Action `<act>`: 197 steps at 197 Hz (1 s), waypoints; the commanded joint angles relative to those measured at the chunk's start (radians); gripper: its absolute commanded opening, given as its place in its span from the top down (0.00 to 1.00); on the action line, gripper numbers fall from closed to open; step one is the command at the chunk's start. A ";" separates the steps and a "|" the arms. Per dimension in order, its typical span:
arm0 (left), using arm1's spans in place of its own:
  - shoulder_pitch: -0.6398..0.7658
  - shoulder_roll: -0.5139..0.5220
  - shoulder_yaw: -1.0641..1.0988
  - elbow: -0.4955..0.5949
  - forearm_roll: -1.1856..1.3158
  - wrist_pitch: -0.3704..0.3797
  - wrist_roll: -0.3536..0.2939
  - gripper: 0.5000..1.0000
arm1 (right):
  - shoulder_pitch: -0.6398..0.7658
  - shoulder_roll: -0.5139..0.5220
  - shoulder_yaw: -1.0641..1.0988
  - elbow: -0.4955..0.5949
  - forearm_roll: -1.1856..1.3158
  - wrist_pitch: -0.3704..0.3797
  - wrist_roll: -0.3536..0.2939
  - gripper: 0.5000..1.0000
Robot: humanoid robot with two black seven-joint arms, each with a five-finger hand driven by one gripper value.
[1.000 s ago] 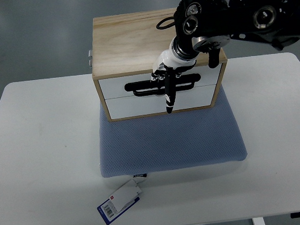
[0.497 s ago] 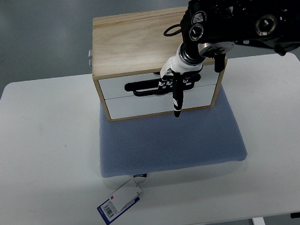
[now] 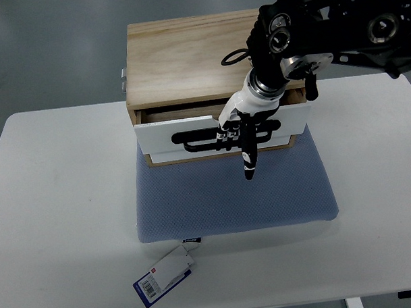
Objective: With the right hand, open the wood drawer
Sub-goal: 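Pull the upper drawer toward the robot with the right hand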
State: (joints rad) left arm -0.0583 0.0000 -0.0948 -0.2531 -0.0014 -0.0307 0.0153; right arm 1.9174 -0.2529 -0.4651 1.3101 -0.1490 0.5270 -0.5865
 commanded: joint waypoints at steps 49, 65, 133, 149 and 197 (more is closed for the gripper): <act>0.000 0.000 -0.002 0.002 0.000 0.000 0.000 0.00 | 0.031 -0.049 0.011 0.080 0.003 0.031 0.002 0.11; 0.000 0.000 -0.002 0.002 0.000 0.000 0.000 0.00 | 0.043 -0.071 0.011 0.110 0.011 0.044 0.002 0.11; 0.000 0.000 -0.002 0.003 0.000 0.000 0.000 0.00 | 0.080 -0.144 0.011 0.199 0.019 0.074 0.002 0.11; 0.000 0.000 -0.002 0.003 0.000 0.002 0.000 0.00 | 0.087 -0.155 0.011 0.213 0.019 0.084 0.002 0.11; 0.000 0.000 -0.002 0.003 0.000 0.002 0.000 0.00 | 0.103 -0.200 0.011 0.261 0.032 0.084 0.002 0.11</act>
State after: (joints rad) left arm -0.0583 0.0000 -0.0967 -0.2499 -0.0016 -0.0293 0.0153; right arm 2.0129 -0.4313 -0.4539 1.5482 -0.1258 0.6108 -0.5843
